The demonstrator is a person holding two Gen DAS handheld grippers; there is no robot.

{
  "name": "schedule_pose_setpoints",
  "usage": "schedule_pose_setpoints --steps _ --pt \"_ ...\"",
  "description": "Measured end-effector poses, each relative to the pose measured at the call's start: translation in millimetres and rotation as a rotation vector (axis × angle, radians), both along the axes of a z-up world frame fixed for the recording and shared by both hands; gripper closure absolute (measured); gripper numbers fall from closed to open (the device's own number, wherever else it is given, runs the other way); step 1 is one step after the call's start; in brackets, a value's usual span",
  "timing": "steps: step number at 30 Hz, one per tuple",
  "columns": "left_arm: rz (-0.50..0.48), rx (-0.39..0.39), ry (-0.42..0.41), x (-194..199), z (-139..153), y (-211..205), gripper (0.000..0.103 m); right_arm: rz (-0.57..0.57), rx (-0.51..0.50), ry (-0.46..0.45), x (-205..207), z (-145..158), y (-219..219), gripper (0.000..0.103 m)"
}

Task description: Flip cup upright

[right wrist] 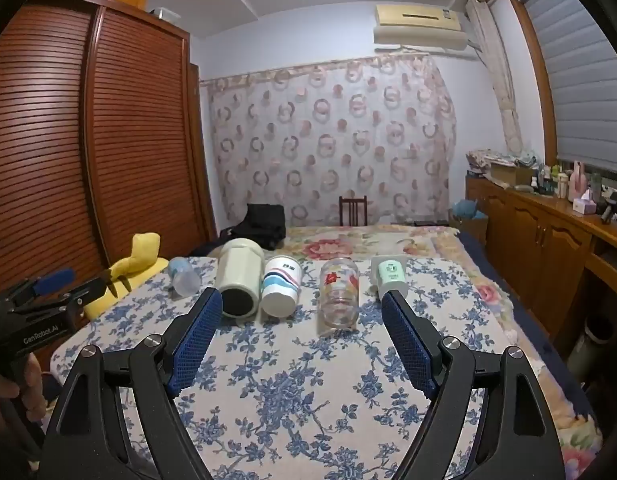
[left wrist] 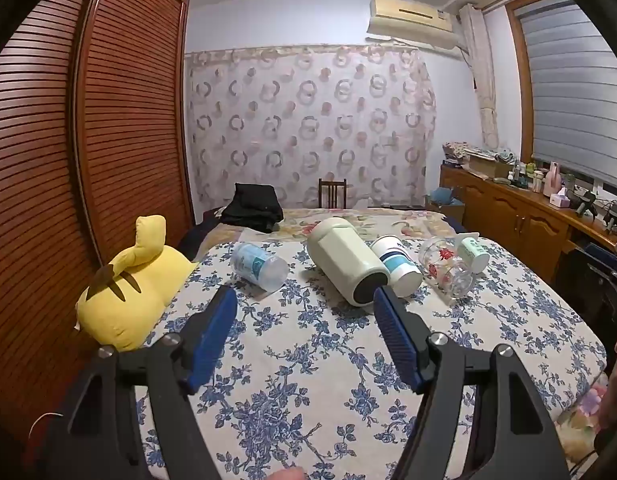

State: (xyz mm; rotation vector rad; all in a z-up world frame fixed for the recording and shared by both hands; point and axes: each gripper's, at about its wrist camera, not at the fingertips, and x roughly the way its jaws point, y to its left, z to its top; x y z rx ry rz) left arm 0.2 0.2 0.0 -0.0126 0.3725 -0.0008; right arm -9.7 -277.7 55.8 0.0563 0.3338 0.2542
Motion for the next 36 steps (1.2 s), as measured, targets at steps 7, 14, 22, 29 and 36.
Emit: schedule_pose_setpoints --steps 7,14,22,29,36 --pt "0.002 0.001 -0.003 -0.2 0.1 1.0 0.032 0.0 0.002 0.001 0.4 -1.1 0.8 0.019" --pt "0.002 0.006 -0.003 0.1 -0.2 -0.6 0.032 0.0 0.003 0.002 0.5 -2.1 1.8 0.019" --pt "0.001 0.005 -0.003 0.1 0.1 -0.7 0.032 -0.002 0.002 0.005 1.4 -2.6 3.0 0.019" --pt "0.0 0.004 -0.005 -0.2 0.0 -0.2 0.032 -0.004 0.004 0.003 -0.2 -4.3 -1.0 0.019" --pt "-0.001 0.006 -0.007 1.7 0.2 -1.6 0.032 -0.004 0.003 0.005 0.0 -4.2 -0.9 0.019"
